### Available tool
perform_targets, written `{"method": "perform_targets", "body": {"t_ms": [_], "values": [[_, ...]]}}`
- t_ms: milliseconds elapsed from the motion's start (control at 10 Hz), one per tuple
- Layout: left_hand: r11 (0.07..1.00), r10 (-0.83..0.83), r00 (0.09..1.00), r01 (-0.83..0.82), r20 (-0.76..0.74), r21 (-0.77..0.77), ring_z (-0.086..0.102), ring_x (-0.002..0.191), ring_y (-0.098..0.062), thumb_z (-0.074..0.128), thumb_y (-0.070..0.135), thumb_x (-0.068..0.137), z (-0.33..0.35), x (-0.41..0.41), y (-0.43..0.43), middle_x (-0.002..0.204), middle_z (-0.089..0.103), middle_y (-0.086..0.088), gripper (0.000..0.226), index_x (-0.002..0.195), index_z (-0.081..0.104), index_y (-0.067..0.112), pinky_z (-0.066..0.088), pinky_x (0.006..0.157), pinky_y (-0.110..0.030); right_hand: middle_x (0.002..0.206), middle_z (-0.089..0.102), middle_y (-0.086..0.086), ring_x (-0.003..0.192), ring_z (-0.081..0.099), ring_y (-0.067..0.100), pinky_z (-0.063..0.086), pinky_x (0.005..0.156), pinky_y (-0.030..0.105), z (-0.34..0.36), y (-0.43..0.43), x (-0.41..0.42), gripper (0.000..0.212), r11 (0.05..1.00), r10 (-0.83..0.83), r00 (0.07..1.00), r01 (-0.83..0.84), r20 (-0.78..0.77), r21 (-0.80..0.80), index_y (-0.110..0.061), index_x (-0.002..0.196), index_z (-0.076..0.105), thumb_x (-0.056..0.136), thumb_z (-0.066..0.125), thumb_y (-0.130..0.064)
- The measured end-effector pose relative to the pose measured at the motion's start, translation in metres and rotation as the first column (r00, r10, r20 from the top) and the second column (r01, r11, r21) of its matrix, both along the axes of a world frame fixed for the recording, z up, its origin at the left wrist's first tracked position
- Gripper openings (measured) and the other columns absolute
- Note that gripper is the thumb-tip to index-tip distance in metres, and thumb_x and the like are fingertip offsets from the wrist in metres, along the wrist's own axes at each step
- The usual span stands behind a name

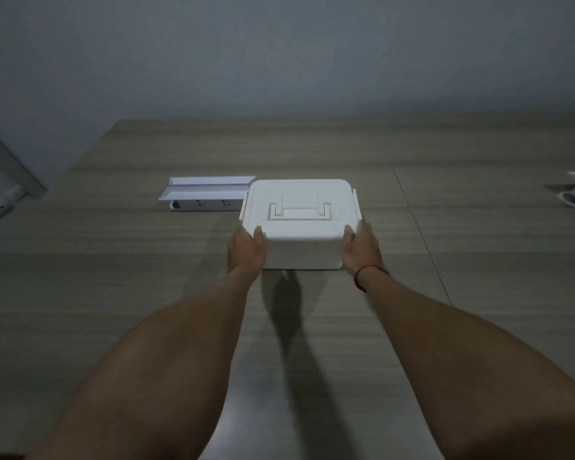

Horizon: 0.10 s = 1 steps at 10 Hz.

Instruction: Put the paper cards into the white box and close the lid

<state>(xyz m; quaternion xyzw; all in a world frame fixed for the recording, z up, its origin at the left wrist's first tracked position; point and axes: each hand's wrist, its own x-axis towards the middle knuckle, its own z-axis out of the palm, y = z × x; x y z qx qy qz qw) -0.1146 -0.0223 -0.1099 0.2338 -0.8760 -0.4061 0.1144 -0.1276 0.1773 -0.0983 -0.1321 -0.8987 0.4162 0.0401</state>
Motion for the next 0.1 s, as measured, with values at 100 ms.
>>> {"method": "perform_targets", "body": {"t_ms": [100], "values": [[0.997, -0.071, 0.996, 0.071, 0.05, -0.011, 0.055, 0.114, -0.039, 0.038, 0.033, 0.099, -0.0134, 0.0324, 0.0102, 0.121, 0.059, -0.024, 0.044, 0.119, 0.053, -0.003, 0.042, 0.088, -0.036, 0.131, 0.054, 0.025, 0.119, 0.054, 0.038, 0.046, 0.097, 0.042, -0.0147, -0.0036, 0.0348, 0.045, 0.998, 0.068, 0.997, -0.068, 0.041, -0.001, 0.001, 0.128, 0.049, 0.101, 0.034, -0.031]]}}
